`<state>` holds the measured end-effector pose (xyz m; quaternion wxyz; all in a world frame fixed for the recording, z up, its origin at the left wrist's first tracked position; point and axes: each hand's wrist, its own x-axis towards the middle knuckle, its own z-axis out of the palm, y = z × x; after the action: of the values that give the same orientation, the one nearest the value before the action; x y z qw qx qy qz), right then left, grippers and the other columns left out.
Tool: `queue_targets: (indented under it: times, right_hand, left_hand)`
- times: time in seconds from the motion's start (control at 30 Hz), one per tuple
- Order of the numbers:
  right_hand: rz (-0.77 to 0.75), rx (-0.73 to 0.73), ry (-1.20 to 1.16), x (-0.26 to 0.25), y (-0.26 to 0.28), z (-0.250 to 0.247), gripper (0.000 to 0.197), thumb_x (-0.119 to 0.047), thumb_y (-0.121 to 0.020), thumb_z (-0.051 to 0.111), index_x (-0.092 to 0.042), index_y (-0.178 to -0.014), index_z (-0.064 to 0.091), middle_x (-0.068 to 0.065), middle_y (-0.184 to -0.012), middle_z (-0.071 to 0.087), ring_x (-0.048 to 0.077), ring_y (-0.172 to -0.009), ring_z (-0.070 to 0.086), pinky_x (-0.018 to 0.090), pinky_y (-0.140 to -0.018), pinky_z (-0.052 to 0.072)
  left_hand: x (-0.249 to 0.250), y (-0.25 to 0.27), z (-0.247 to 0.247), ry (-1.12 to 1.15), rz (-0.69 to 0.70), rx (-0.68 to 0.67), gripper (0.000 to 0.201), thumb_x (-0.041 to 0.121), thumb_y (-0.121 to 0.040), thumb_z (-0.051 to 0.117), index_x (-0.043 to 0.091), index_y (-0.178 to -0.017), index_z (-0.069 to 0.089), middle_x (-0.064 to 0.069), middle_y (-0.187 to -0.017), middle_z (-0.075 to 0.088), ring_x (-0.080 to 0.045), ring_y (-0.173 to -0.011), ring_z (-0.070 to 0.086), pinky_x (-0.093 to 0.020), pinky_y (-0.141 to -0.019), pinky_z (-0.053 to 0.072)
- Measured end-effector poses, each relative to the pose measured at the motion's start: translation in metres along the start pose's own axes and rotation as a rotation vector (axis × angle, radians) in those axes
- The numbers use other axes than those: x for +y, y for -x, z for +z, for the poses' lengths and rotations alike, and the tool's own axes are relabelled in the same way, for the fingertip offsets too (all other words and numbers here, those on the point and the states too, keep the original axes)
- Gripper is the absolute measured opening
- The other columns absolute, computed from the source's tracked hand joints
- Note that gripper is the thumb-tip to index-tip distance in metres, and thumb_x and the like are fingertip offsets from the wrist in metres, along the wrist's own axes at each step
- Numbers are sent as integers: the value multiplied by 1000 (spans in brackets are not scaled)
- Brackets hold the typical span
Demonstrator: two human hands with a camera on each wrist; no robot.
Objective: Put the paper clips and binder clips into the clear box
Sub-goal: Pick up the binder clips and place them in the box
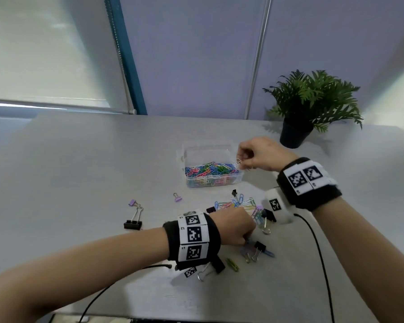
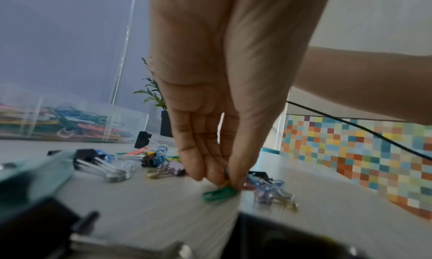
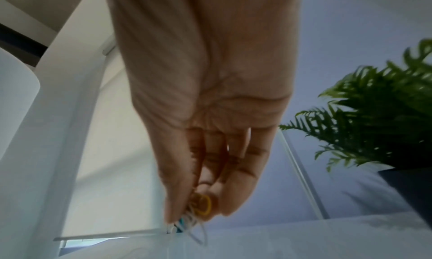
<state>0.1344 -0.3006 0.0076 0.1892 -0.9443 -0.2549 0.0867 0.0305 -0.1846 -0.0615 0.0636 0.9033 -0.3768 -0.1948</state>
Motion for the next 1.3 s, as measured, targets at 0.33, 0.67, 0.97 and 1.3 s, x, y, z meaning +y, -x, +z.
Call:
queue_targets:
  times: [0.33, 0.67, 0.97, 1.3]
  right_hand:
    - [-4, 32, -130, -19, -55, 1, 14, 5, -76, 66, -7, -76, 58, 1, -57, 58, 14, -49, 58, 21, -50, 50]
    - [-15, -38, 116, -11, -45, 22, 11, -1, -81, 62, -6, -88, 68, 9, -95, 70, 21, -89, 63, 33, -84, 51]
    - [-35, -125, 150, 21, 18, 9, 10, -8, -82, 64, -9, -92, 67, -5, -79, 59, 10, -75, 54, 19, -70, 39]
    - [61, -257, 209, 30, 30, 26, 45, -25, -75, 75, -16, -114, 57, 1, -107, 58, 18, -96, 56, 30, -85, 47]
  left_hand:
    - [-64, 33, -60, 305, -192, 190, 17, 23, -84, 65, 11, -96, 67, 1, -82, 60, -11, -72, 52, -10, -58, 36]
    - [-136, 12, -94, 160, -561, 289, 21, 12, -86, 62, 3, -104, 67, -12, -103, 69, -25, -88, 64, -27, -76, 47]
    - [-120, 12, -84, 67, -392, 275, 25, 4, -88, 56, 5, -111, 64, -11, -113, 67, -23, -106, 61, -23, -85, 42]
    - [-61, -3, -58, -29, -157, 325, 29, 20, -88, 58, 10, -116, 58, -12, -120, 51, -28, -105, 54, -36, -88, 45]
